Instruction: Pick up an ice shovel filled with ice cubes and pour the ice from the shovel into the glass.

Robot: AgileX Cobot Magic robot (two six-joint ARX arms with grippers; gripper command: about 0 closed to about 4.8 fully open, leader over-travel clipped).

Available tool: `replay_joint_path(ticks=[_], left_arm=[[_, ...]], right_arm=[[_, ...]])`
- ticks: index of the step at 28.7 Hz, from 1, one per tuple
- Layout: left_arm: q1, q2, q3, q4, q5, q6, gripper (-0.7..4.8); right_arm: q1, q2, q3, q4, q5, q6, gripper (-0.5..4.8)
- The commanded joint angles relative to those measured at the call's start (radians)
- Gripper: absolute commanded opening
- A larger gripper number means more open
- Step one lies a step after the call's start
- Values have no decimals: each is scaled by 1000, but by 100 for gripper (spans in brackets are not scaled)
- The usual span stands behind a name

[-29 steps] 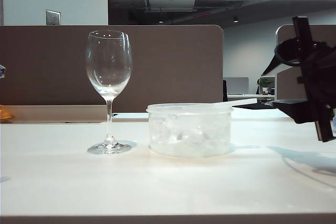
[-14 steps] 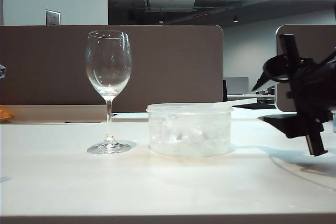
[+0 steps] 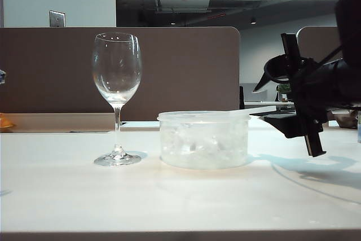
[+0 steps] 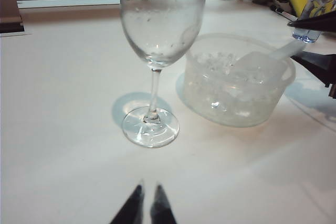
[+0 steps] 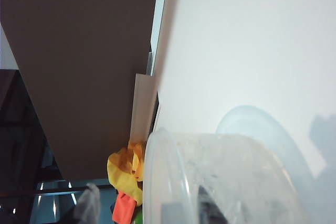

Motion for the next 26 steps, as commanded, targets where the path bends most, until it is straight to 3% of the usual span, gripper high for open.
replay_joint_path(ticks=[1,4,8,10,15,19,26], left_arm=[[1,1,2,12,3,1,30],[2,1,2,12,3,1,30],[2,1,2,12,3,1,30],[2,1,2,12,3,1,30],[1,0,2,12,3,1,30],[1,1,2,12,3,1,30],[1,1,2,12,3,1,30]], right_arm=[[10,8,14,-2,-1,-4,189],[10,18,24,-6,3,-5,147],[18,29,35,-6,0,-5,136],[22,34,40,-9,2,-5,94],[22,38,41,-9,2,-5,92],[22,40,41,-12,6,-3,51],[21,40,41,-12,39,36,23]])
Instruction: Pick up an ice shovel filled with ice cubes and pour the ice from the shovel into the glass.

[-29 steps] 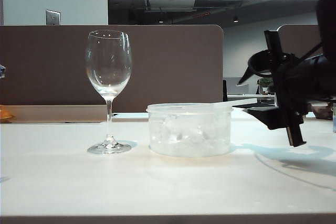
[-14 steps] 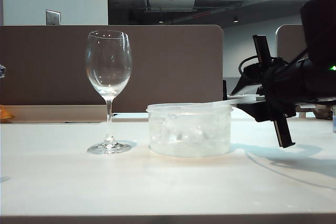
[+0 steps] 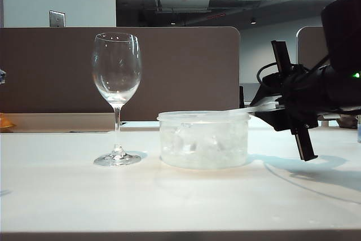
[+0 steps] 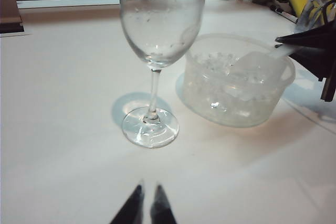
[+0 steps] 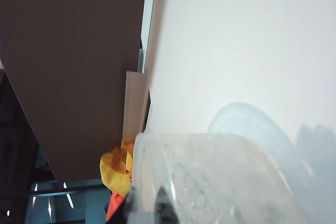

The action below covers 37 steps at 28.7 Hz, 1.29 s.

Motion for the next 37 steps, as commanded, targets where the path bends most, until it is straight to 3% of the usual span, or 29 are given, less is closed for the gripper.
replay_joint_path(ticks=[1,20,37], left_arm=[[1,1,2,12,3,0,30],[1,1,2,12,3,1,30],[1,1,2,12,3,1,30]], right_arm=[[2,-3,2,11,21,46,8],[1,-19,10,107,47,211,-1],[0,-122,259,-111,-25,141,-1]])
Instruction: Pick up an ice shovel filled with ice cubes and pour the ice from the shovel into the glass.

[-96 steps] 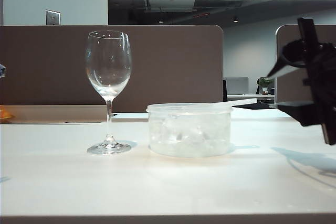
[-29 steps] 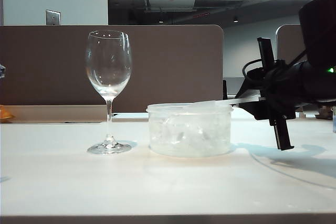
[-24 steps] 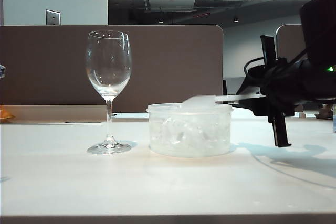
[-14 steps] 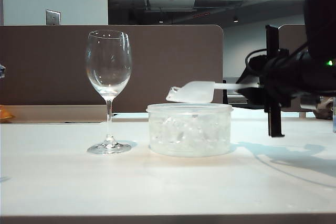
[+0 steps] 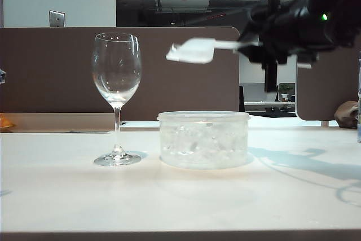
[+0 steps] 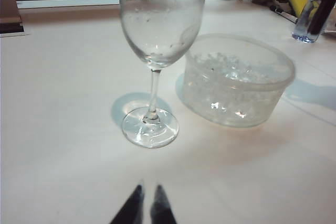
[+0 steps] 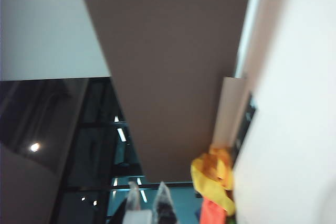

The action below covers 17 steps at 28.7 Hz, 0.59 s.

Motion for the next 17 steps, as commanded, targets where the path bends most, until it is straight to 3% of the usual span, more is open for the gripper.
replay_joint_path(ticks=[1,17], left_arm=[[1,1,2,12,3,1,30],[1,1,2,12,3,1,30]], right_arm=[[2,-8,34,-8,-7,-8,-1],[3,-27,174,-128,-52,-8,-2]])
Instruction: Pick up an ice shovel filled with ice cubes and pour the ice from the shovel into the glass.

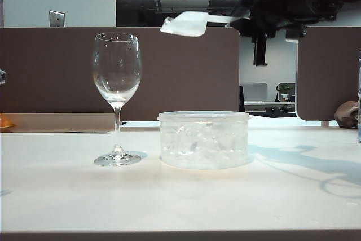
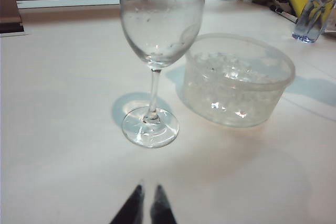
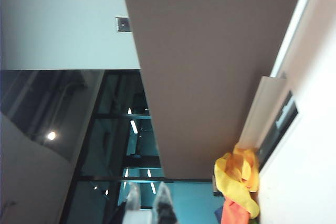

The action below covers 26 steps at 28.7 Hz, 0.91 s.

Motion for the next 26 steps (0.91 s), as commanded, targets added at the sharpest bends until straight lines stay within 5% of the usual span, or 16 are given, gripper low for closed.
replay_joint_path(ticks=[1,26], left_arm=[[1,1,2,13,3,1,30],[1,1,2,13,3,1,30]], right_arm=[[3,-7,34,-28,-35,-3,-2],[92,-4,171,-190,-70,-135,-3]])
